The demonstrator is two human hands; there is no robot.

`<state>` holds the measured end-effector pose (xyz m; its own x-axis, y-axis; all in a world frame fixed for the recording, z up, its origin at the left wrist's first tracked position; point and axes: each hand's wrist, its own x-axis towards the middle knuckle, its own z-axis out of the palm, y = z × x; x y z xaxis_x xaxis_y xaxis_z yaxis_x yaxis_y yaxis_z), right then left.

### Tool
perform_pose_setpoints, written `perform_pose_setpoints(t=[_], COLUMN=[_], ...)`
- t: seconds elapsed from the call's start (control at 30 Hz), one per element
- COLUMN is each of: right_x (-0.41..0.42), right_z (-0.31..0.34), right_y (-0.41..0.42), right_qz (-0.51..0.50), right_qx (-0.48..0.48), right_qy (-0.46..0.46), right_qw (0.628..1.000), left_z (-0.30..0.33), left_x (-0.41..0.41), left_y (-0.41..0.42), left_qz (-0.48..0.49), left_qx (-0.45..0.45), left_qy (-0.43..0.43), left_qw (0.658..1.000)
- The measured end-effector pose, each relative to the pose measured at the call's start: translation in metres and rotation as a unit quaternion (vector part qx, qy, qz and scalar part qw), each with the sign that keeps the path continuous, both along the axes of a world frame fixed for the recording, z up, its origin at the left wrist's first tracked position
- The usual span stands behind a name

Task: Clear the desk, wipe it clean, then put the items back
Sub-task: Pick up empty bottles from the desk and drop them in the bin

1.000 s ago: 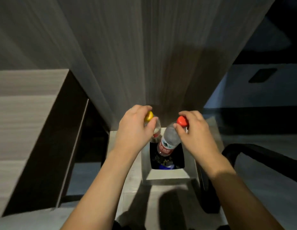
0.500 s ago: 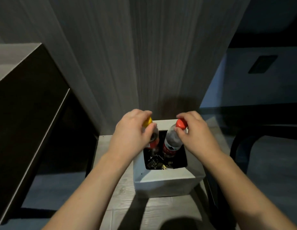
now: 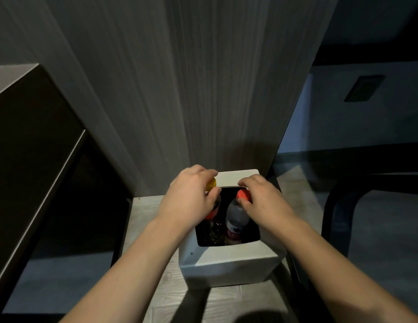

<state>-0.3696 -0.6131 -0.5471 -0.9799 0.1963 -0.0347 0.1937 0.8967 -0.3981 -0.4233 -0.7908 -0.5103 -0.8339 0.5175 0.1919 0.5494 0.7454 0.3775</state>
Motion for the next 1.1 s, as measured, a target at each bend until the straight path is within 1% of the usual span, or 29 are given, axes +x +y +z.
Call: perform_pose_setpoints(t=[0.17,0.3,0.5,0.73,0.8,0.87,0.93,1.0,1.1], right_x=[-0.010,-0.014,-0.021,-0.029,-0.028,-0.023,-0.018,-0.013,-0.007], right_z=[0.001,-0.003,-0.006,-0.007,-0.001,0.012,0.038,0.079,0.163], right_y=[-0.002,-0.005,-0.006,-0.008,-0.010,-0.013,-0.018,-0.023,-0.025], right_qz=[0.006,0.019,0.009,0.005,-0.013,-0.034,-0.039,-0.051,-0.069], right_qx=[-0.012,-0.016,-0.020,-0.034,-0.051,-0.057,-0.063,-0.076,-0.083], right_qy=[0.009,-0.001,0.001,0.008,0.013,0.013,-0.012,-0.032,-0.031], right_qw=[1.000,1.000,1.000,0.999,0.999,0.998,0.997,0.995,0.994], left_z=[-0.010,-0.020,-0.035,-0.039,-0.035,-0.023,0.000,0.036,0.115], left_x=[-0.005,-0.010,-0.017,-0.023,-0.022,-0.020,-0.016,-0.008,-0.001], left_y=[0.001,0.006,0.010,0.015,0.014,0.016,0.017,0.018,0.014], left_qz=[0.005,-0.003,0.012,0.025,0.042,0.065,0.069,0.054,0.047], left_qx=[-0.014,-0.045,-0.099,-0.082,-0.070,-0.060,-0.081,-0.115,-0.147], left_qy=[-0.016,-0.037,-0.069,-0.065,-0.073,-0.071,-0.079,-0.086,-0.093], left_qw=[1.000,0.998,0.993,0.994,0.994,0.994,0.991,0.988,0.984])
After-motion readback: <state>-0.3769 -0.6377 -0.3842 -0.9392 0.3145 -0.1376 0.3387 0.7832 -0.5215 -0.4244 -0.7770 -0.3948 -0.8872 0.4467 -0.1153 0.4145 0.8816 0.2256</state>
